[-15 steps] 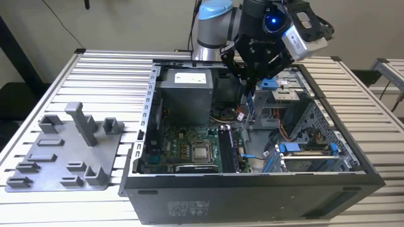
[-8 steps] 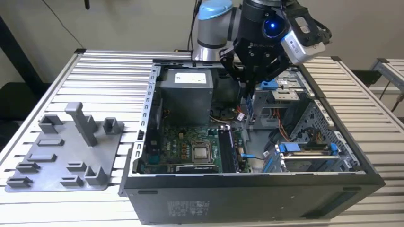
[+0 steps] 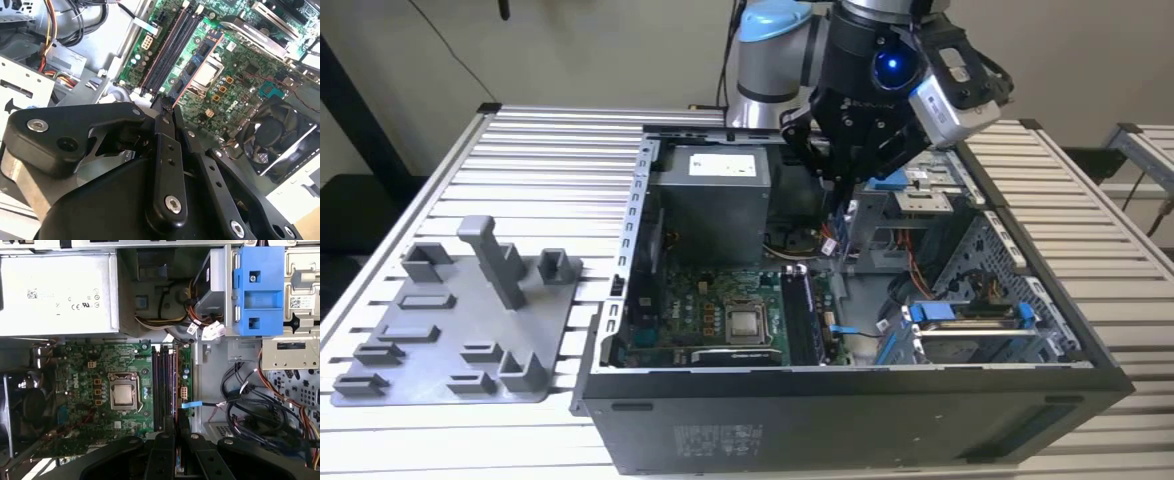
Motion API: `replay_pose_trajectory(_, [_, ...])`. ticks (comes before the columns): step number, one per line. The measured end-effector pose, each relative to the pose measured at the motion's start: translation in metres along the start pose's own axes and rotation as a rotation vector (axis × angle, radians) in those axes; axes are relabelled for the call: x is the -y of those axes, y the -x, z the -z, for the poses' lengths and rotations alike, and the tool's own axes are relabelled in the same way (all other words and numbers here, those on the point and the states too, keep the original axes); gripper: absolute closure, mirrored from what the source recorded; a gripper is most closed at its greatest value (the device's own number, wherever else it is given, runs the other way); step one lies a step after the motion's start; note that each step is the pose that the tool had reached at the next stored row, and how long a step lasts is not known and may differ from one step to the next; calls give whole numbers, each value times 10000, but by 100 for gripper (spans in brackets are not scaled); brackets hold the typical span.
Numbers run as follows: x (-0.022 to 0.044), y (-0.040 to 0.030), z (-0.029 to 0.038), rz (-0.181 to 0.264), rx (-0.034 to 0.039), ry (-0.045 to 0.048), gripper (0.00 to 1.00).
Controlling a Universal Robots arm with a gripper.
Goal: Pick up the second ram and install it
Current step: 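Insert the second ram into the second slot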
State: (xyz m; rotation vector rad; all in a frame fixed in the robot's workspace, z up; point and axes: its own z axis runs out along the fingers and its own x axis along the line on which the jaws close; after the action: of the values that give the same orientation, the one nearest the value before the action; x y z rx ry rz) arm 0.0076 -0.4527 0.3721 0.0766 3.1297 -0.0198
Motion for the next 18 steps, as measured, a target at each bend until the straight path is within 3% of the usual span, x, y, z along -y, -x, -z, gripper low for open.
replay_pose_trajectory(18, [-1,-1,-98,1,0,1,86])
